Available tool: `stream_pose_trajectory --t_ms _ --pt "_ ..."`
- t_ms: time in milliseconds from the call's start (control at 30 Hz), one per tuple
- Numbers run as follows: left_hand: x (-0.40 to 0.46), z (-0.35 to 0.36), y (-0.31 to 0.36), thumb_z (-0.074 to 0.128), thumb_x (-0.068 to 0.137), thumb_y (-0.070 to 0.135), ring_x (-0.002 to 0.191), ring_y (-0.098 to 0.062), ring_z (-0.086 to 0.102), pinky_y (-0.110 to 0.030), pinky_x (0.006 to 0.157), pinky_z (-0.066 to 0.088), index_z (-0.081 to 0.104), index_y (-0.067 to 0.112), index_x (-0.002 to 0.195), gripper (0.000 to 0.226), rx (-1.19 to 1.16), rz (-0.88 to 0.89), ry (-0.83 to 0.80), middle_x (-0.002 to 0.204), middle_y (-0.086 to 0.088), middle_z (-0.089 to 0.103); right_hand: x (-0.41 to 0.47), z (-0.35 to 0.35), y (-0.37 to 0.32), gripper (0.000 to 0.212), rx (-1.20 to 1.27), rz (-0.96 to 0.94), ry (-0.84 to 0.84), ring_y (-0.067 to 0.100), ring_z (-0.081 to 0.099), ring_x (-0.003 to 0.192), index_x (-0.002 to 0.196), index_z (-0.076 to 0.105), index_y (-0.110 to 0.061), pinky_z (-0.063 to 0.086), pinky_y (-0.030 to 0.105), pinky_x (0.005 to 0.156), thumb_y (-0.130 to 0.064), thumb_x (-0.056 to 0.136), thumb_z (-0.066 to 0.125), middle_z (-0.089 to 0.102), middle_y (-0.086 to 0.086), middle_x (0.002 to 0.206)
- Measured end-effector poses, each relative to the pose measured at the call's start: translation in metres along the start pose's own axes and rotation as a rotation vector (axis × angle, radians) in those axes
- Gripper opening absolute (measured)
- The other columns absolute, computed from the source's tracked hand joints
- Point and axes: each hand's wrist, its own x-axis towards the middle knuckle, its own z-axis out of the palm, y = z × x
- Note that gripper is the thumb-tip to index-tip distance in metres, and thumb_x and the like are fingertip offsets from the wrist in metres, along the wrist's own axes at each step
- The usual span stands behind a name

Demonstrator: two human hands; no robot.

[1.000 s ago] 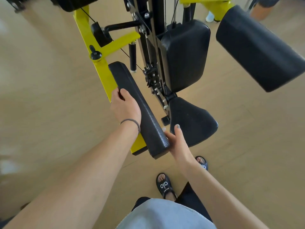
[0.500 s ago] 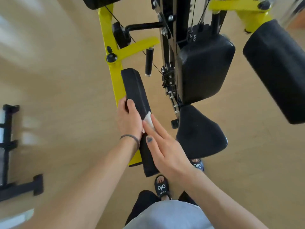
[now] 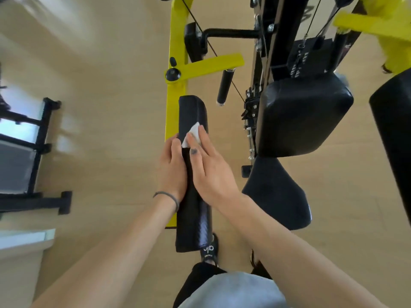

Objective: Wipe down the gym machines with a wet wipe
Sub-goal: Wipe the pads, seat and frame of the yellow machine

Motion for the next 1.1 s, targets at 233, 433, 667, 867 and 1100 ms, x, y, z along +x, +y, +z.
stream_pose_trajectory --t_ms 233,433,667,867,1100 --pt "0.0 0.004 0.002 0.038 0.102 0.044 0.105 -0.014 0.067 -0.046 0.095 0.054 0.068 0.031 0.113 0.035 -0.064 -0.052 0.05 0.107 0.007 0.072 -0.083 0.003 0.021 0.05 -0.103 -0.191 -0.032 0.01 0.013 0.156 0.159 0.033 -0.025 0.026 0.033 0.124 -0.034 0.11 0.022 0.013 -0.009 0.17" --pt "-0.002 0.001 0.004 0.037 0.107 0.039 0.094 -0.007 0.068 -0.029 0.084 0.052 0.067 0.028 0.103 0.033 -0.075 -0.013 0.05 0.097 0.008 0.073 0.029 0.001 0.007 0.056 -0.376 -0.349 -0.097 0.018 0.017 0.156 0.149 0.051 -0.016 0.014 0.038 0.127 -0.033 0.108 0.017 0.038 -0.002 0.162" --pt "0.0 0.003 0.001 0.03 0.105 0.045 0.107 -0.003 0.065 -0.035 0.098 0.05 0.066 0.036 0.114 0.039 -0.075 -0.025 0.06 0.109 0.013 0.071 0.008 0.001 0.021 0.051 -0.388 -0.375 0.03 0.018 0.018 0.156 0.154 0.044 -0.013 0.02 0.04 0.126 -0.028 0.11 0.023 0.033 0.001 0.165" --pt "0.001 0.004 0.001 0.031 0.104 0.046 0.116 -0.005 0.06 -0.036 0.105 0.046 0.06 0.034 0.128 0.04 -0.024 -0.03 0.077 0.122 0.013 0.067 -0.007 0.001 0.024 0.054 -0.217 -0.268 0.018 0.012 0.012 0.157 0.158 0.035 -0.015 0.025 0.04 0.124 -0.033 0.111 0.018 0.023 0.0 0.168" --pt "0.002 0.004 0.002 0.03 0.108 0.035 0.105 0.003 0.06 -0.021 0.091 0.047 0.061 0.03 0.126 0.036 0.068 0.022 0.089 0.112 0.016 0.068 0.074 -0.001 0.012 0.054 0.067 -0.021 0.085 0.014 0.021 0.154 0.16 0.029 -0.019 0.027 0.038 0.122 -0.033 0.11 0.02 0.021 0.0 0.169"
